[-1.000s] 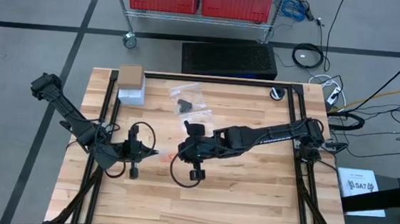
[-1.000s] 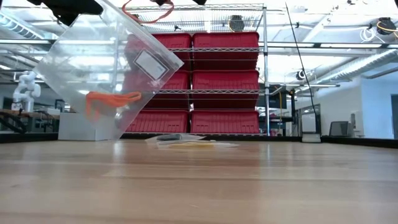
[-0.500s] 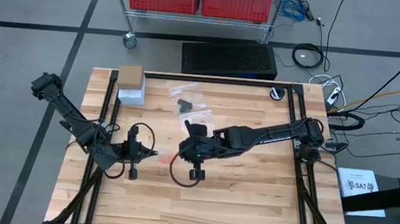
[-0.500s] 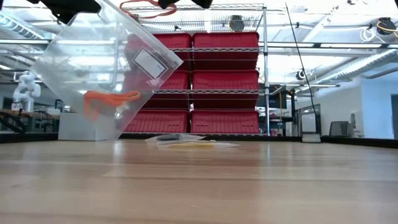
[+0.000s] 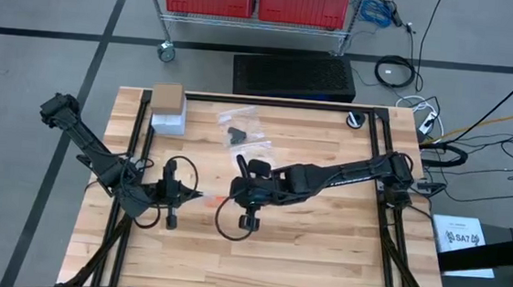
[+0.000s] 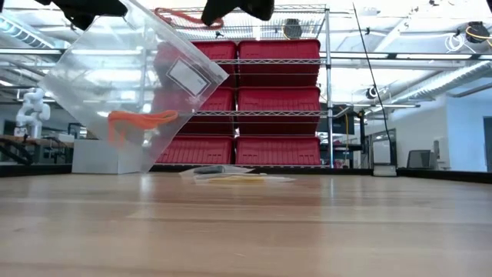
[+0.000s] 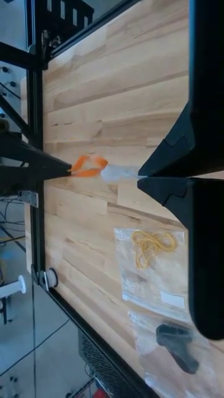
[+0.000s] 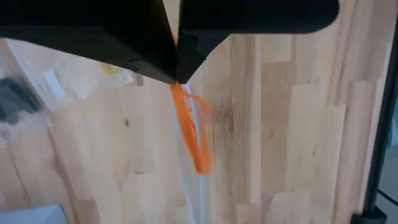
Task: Sort rubber bands
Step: Put the left orange rubber band into the transparent zip bag
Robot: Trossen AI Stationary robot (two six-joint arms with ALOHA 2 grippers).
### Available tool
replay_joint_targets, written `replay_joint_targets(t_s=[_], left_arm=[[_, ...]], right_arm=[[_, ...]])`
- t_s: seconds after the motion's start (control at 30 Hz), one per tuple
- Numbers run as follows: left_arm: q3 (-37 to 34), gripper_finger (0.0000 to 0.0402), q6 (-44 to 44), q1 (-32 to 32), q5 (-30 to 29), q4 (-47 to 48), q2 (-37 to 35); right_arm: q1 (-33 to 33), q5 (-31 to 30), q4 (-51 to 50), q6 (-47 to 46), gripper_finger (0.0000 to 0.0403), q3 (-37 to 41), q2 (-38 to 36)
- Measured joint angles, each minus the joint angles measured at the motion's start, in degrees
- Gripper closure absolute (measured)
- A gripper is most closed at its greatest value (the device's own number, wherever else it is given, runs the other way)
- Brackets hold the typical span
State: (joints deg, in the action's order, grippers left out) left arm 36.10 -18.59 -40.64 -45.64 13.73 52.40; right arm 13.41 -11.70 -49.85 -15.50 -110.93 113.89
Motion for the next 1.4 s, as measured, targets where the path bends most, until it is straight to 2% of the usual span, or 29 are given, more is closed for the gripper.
replay_joint_targets(t_s=[0.43,0.73,0.9,1.4], left_arm=[[0.0,0.0401,0.0,0.0,-0.3,0.1,0.0],[0.0,0.0401,0.9,0.0,-0.2,-0.2,1.1],[0.0,0.0401,3.9,0.0,-0.2,-3.9,2.0],[0.1,0.0401,4.0,0.2,-0.4,-4.3,2.1]], right_arm=[[0.0,-0.4,-1.9,-9.1,0.0403,0.2,0.5],[-0.4,1.0,5.5,-3.4,0.0403,0.2,0.5],[-0.7,2.9,8.5,-0.4,0.0403,0.2,2.0],[-1.0,4.3,13.0,1.3,0.0403,0.2,4.2]])
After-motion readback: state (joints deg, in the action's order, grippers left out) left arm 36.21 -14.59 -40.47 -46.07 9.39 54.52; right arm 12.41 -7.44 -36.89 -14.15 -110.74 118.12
